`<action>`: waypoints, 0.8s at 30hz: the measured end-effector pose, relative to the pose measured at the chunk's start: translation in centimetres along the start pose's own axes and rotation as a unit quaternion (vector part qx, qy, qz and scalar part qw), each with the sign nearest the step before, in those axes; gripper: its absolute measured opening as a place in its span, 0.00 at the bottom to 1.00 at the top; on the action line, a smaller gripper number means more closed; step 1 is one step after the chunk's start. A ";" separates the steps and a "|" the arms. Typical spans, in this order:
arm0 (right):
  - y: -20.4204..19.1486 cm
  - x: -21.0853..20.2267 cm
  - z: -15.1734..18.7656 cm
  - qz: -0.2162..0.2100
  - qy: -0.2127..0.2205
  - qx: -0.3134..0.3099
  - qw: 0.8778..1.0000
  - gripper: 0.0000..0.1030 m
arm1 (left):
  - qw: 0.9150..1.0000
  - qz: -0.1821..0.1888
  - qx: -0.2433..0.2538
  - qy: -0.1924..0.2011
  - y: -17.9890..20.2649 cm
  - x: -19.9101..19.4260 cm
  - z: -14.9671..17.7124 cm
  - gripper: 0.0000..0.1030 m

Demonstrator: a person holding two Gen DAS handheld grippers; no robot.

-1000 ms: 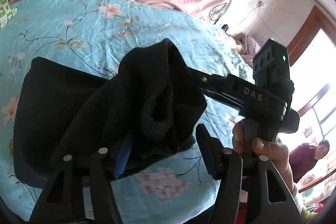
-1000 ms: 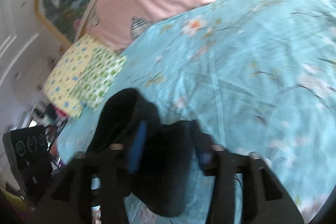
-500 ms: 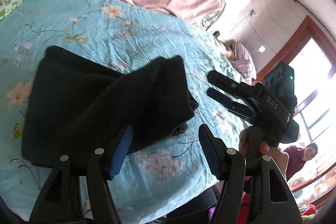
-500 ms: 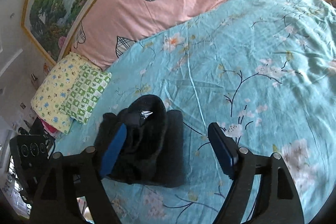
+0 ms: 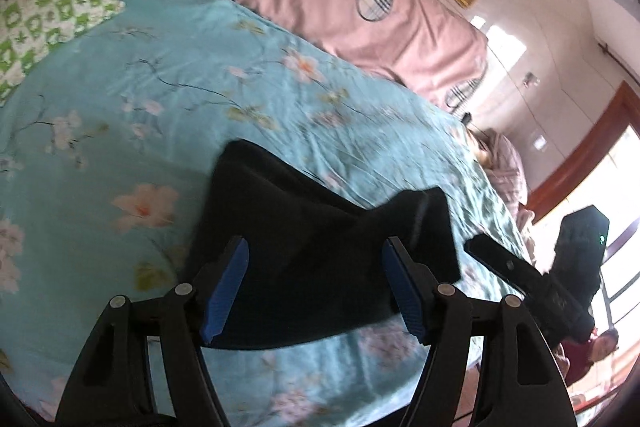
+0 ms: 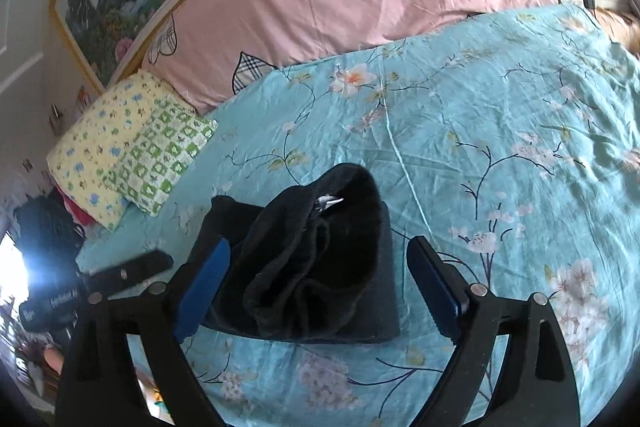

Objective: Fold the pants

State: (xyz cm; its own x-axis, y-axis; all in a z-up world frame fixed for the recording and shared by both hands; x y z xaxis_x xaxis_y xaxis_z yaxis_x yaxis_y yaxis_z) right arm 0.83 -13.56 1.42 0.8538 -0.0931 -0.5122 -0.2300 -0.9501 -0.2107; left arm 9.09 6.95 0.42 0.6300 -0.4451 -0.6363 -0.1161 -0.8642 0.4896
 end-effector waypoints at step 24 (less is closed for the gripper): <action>1.1 2.4 1.3 0.016 -0.036 0.034 0.999 0.89 | 0.998 -0.027 0.026 -0.048 -2.5 3.8 -1.9 0.76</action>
State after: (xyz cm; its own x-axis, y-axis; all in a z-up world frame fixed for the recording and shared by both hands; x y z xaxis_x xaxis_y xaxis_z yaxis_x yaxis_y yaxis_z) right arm 1.99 -14.43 -1.11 0.8099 -0.0984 -0.5783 -0.2898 -0.9243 -0.2484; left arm 13.26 7.84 -2.08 0.5600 -0.4161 -0.7164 -0.1255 -0.8973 0.4232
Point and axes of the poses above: each gripper's, at about its wrist camera, not at the fingertips, and x roughly the way its jaws point, y to its right, z to its underside, the point moved 5 cm from there along x, roughly the way its jaws point, and after that the axes turned 3 degrees about -x, right-handed, at the moved point
